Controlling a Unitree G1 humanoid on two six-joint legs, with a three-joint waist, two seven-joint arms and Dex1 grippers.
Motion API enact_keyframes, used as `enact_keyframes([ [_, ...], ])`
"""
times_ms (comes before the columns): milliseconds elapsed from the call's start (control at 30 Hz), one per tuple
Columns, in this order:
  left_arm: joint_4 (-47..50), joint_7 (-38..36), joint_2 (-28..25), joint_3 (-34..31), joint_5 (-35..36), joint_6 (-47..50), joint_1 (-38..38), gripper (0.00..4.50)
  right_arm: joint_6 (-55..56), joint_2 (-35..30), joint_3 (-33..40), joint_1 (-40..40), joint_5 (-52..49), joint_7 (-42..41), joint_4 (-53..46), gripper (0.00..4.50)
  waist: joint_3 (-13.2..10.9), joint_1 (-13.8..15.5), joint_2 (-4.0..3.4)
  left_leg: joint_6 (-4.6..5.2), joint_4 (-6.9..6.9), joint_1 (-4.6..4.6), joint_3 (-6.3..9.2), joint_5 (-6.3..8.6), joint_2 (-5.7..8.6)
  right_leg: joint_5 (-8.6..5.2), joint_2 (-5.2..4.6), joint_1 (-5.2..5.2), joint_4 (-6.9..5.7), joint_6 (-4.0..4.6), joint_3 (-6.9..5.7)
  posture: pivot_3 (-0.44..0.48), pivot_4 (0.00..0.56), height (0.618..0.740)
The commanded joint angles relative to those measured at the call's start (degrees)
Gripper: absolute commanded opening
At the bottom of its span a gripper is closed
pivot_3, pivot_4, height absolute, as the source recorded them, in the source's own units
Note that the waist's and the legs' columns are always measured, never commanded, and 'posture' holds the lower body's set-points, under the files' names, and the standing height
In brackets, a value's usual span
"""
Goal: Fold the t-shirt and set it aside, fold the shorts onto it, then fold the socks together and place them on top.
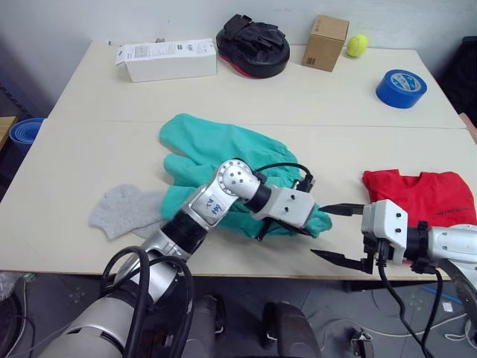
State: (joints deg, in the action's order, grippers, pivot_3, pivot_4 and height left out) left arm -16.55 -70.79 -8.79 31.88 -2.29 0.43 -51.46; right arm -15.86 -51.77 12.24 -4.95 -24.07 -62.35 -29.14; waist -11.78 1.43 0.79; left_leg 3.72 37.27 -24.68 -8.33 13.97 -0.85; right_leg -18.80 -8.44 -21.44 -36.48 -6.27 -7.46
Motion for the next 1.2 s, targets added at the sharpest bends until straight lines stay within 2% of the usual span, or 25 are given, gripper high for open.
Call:
enact_keyframes([
  [33,3.39,0.52,-0.14,-0.68,0.74,2.62,1.18,0.03,3.34,-1.06,1.43,-0.60,1.07,-1.07,-0.69,4.50,0.00,-0.03,0.00,0.00,0.00,0.00,0.01,0.00,0.00,0.00,0.00,0.00,0.00,0.00,0.01,0.000,0.150,0.740],
  [67,4.20,0.38,-0.52,-0.87,1.07,3.75,1.70,0.03,3.92,-1.04,1.21,-0.44,1.41,-1.21,-0.23,4.50,0.00,-0.11,0.00,0.00,0.00,0.00,0.02,0.00,0.00,0.00,0.00,0.00,0.00,0.00,0.02,0.000,0.150,0.740],
  [167,7.59,0.18,-1.09,-2.41,3.56,9.84,3.29,0.65,5.04,-0.91,-0.15,1.36,1.94,-1.83,1.74,4.50,0.00,-0.21,-0.01,-0.01,-0.02,0.02,0.02,0.00,-0.02,0.00,0.01,0.00,-0.01,0.00,0.03,0.000,0.150,0.740],
  [333,12.46,1.38,-1.82,-4.80,6.22,16.74,4.12,2.21,6.89,-1.06,-2.12,4.49,2.82,-3.65,4.58,4.50,0.00,-0.03,-0.01,0.00,0.07,0.01,0.10,-0.01,-0.01,0.00,-0.03,0.09,-0.01,0.00,0.07,0.000,0.150,0.740],
  [433,17.19,1.62,-4.89,-8.37,9.09,21.64,4.54,3.14,10.01,-1.49,-3.61,5.99,4.68,-5.27,7.06,4.50,0.00,-0.12,-0.02,0.00,0.07,0.00,0.16,-0.01,-0.01,0.00,-0.02,0.12,0.01,0.00,0.14,0.000,0.150,0.740],
  [567,22.78,1.08,-12.85,-13.75,11.35,24.45,6.06,4.44,15.72,-2.35,-5.80,7.47,7.83,-7.69,10.89,4.50,0.00,-0.43,-0.04,-0.05,0.02,0.06,0.15,-0.04,-0.02,0.00,0.02,0.12,-0.04,0.00,0.12,0.000,0.150,0.740],
  [600,23.44,0.98,-14.15,-14.18,11.65,24.65,6.37,4.48,16.63,-2.47,-6.03,7.60,8.11,-8.07,11.42,4.50,0.00,-0.42,-0.04,-0.06,-0.01,0.06,0.15,-0.05,-0.02,0.00,0.02,0.11,-0.04,0.00,0.12,0.000,0.150,0.740],
  [700,25.21,-3.46,-25.20,-16.84,10.72,19.44,11.34,4.48,21.10,-2.83,-7.64,8.73,9.88,-9.98,13.81,4.50,0.02,-0.87,-0.06,-0.08,-0.09,0.17,0.06,-0.05,-0.02,0.00,0.05,0.12,-0.04,0.00,0.07,0.000,0.150,0.740],
  [800,26.48,-5.24,-31.61,-17.38,10.14,15.55,15.42,4.48,25.12,-2.54,-9.46,9.82,11.79,-10.81,16.26,4.50,0.01,-1.31,-0.07,-0.12,-0.16,0.23,0.04,-0.06,-0.02,-0.01,0.05,0.12,-0.04,0.01,0.06,0.000,0.150,0.740],
  [1000,30.23,-5.32,-38.93,-17.44,7.71,9.28,22.09,4.48,31.30,-1.22,-13.45,11.75,14.93,-10.28,18.94,4.50,0.00,-0.93,-0.07,-0.13,-0.16,0.21,0.07,0.00,0.02,-0.01,-0.05,0.16,0.07,0.01,0.30,0.000,0.150,0.740],
  [1200,29.26,-2.35,-41.51,-17.57,3.69,5.68,24.56,4.48,35.13,0.15,-16.63,13.43,17.98,-8.23,21.72,4.50,0.00,-1.29,-0.07,-0.17,-0.21,0.21,0.02,0.02,0.01,-0.01,-0.02,0.08,0.03,0.01,0.38,0.000,0.150,0.740],
])
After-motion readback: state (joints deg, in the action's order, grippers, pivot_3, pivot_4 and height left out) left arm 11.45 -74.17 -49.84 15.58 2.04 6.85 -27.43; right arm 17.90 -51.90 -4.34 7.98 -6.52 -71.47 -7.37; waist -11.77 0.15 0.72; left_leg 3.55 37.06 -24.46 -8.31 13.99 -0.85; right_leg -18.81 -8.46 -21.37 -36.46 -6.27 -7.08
